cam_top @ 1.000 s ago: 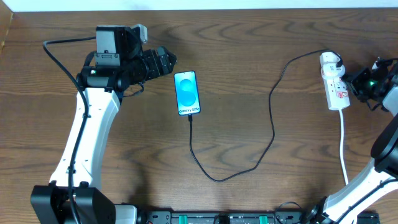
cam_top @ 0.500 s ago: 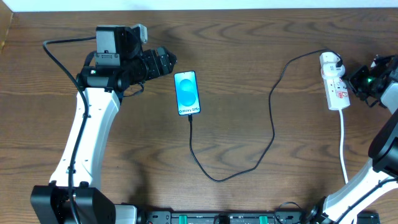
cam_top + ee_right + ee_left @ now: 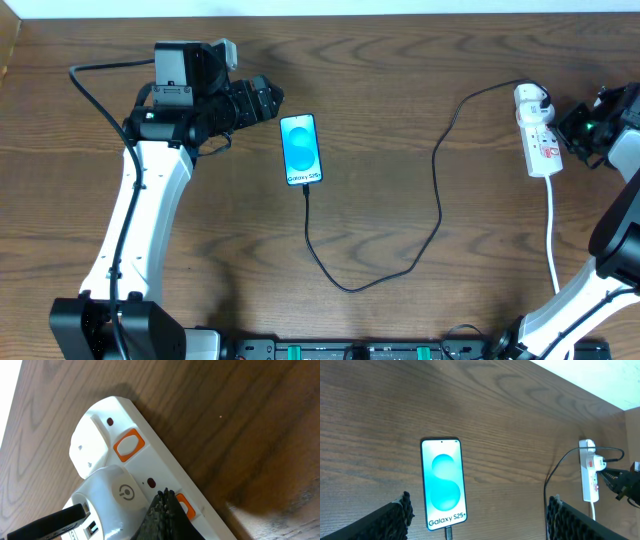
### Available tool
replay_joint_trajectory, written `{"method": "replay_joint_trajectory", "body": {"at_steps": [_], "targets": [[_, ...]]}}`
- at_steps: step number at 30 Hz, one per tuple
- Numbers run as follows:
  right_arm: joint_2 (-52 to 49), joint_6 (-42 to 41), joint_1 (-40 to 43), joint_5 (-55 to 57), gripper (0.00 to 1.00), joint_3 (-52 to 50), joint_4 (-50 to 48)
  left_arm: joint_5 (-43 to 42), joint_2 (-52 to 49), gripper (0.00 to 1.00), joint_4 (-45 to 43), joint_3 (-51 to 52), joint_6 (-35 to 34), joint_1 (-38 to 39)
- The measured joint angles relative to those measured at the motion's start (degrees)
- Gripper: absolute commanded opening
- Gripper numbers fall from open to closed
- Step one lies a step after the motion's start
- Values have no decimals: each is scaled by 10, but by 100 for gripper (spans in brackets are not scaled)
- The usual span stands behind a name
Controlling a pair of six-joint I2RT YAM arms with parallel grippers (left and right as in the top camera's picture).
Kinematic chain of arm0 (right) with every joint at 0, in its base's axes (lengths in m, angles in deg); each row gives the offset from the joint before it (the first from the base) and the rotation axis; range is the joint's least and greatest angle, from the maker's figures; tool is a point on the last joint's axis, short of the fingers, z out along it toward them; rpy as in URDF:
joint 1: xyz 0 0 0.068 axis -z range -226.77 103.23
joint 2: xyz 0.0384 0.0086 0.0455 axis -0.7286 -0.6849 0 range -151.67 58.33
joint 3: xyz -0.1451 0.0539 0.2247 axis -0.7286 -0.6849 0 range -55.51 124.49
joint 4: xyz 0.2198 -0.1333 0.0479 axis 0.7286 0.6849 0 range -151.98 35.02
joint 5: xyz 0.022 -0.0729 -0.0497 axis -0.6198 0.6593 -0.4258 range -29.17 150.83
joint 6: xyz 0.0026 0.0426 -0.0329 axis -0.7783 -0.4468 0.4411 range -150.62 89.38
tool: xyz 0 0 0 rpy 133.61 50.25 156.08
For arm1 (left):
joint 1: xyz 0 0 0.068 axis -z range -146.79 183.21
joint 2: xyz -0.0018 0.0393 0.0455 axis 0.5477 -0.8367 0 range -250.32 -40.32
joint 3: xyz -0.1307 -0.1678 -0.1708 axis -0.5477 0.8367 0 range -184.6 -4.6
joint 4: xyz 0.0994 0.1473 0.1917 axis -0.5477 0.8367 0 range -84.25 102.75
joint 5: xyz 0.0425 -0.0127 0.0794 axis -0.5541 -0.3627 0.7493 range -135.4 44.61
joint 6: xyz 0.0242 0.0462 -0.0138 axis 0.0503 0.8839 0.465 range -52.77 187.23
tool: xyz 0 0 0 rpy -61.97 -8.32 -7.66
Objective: Plug charger to phone and switch on socket
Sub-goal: 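Press the power strip switch beside the charger with the right gripper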
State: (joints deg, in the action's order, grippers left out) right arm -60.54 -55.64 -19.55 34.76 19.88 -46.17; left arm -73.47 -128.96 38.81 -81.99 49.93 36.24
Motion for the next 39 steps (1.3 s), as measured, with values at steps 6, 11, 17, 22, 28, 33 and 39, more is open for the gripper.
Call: {"method": "replay_joint_trajectory", "body": {"at_steps": [6,11,17,22,28,33,39], "targets": [[0,0,0,0,1,2,7,0,0,86,0,0,0,0],[3,0,-4,5,1,2,11,0,0,86,0,0,0,0],[4,5,-6,12,1,2,12,0,0,87,0,0,0,0],[4,7,-6,12,1,3,16,0,0,86,0,0,0,0],[12,7,-19,-42,1,-2,67,0,0,86,0,0,0,0],[-7,3,-69,-65,1,-18,60,0,0,86,1,0,0,0],[-7,3,-61,-66,1,-24,69,0,0,86,1,0,0,0]]}}
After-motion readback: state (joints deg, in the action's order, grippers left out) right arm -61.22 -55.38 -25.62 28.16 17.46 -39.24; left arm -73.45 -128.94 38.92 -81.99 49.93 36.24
